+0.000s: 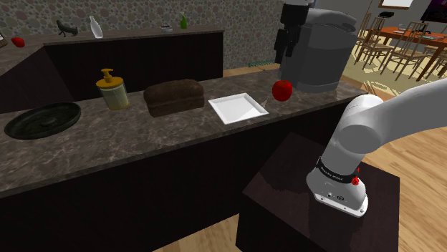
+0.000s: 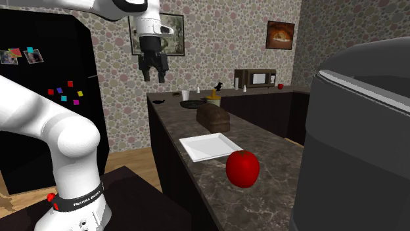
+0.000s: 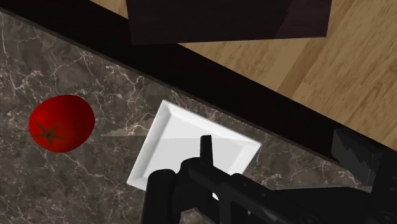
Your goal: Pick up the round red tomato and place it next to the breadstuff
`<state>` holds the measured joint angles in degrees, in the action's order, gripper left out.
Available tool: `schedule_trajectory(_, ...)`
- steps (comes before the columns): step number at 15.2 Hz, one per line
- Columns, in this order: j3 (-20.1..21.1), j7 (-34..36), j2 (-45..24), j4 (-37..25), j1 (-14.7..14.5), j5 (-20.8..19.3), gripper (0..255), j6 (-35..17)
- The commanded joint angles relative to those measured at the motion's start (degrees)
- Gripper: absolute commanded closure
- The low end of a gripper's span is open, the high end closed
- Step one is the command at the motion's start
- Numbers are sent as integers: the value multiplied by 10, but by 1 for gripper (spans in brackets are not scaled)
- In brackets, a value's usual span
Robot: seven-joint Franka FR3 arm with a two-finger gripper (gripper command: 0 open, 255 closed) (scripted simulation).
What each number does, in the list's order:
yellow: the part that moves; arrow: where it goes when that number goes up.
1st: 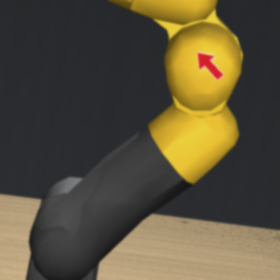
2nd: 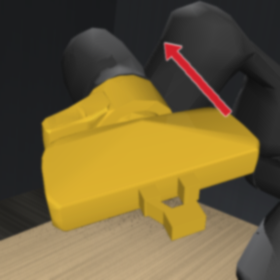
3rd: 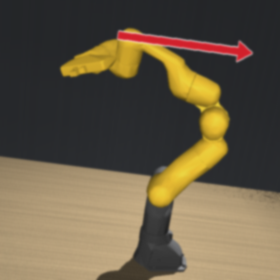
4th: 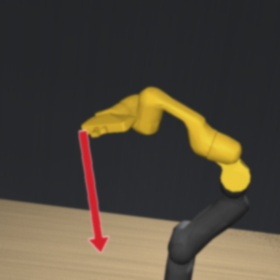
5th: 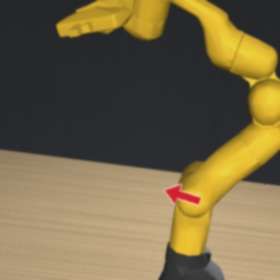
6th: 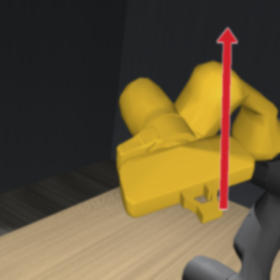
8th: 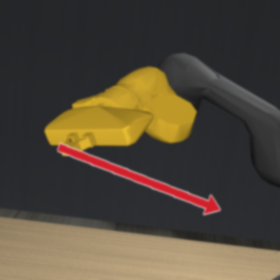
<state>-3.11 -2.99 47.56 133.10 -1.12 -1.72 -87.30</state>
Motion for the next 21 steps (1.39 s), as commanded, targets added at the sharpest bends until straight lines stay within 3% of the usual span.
schedule_trajectory(1,0,0,0,0,0,0,0,0)
schedule_trajectory(12,-118,-107,-108,12,39,-77,0,-111)
schedule_trajectory(21,-215,-197,-249,-36,56,-99,0,-202)
